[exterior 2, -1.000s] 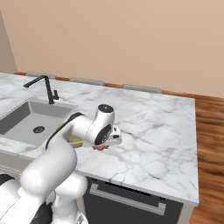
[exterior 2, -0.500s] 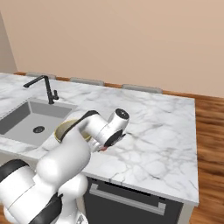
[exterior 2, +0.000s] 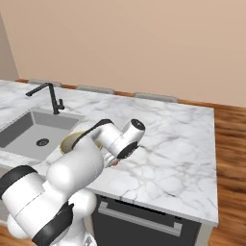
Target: Gather the eggs and milk located in the vicinity of the sink area and place them right next to the bowl.
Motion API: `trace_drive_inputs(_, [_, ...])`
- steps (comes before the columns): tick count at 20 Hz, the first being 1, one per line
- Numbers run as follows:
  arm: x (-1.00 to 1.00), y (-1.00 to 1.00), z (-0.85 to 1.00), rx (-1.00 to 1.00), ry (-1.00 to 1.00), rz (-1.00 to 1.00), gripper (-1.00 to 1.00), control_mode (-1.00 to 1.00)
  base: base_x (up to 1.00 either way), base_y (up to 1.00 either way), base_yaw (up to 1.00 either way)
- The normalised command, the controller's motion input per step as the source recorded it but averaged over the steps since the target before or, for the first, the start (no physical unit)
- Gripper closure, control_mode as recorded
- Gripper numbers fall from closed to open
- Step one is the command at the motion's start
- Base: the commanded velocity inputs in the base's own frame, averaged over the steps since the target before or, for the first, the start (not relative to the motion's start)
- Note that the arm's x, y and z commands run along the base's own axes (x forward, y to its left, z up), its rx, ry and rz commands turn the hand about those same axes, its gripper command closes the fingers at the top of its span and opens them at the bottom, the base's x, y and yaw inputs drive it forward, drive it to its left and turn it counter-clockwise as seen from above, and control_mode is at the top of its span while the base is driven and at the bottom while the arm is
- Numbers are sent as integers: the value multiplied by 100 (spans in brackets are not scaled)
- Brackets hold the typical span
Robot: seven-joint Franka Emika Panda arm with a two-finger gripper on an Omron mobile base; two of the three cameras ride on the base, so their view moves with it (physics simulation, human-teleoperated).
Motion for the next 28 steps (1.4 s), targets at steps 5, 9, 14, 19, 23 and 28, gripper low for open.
trace_drive_inputs(5, [14,47,-10,2,-7,0,100,-100,0,0,0])
trace_drive_inputs(9, [11,23,0,0,-1,0,100,-100,0,0,0])
trace_drive_inputs(14, [11,1,-1,0,-1,0,100,-100,0,0,0])
trace_drive_inputs(19, [24,-1,-8,0,-3,0,100,-100,0,0,0])
trace_drive_inputs(23, [22,0,0,0,-5,0,100,-100,0,0,0])
trace_drive_inputs(28, [7,0,-2,0,-3,0,100,-100,0,0,0])
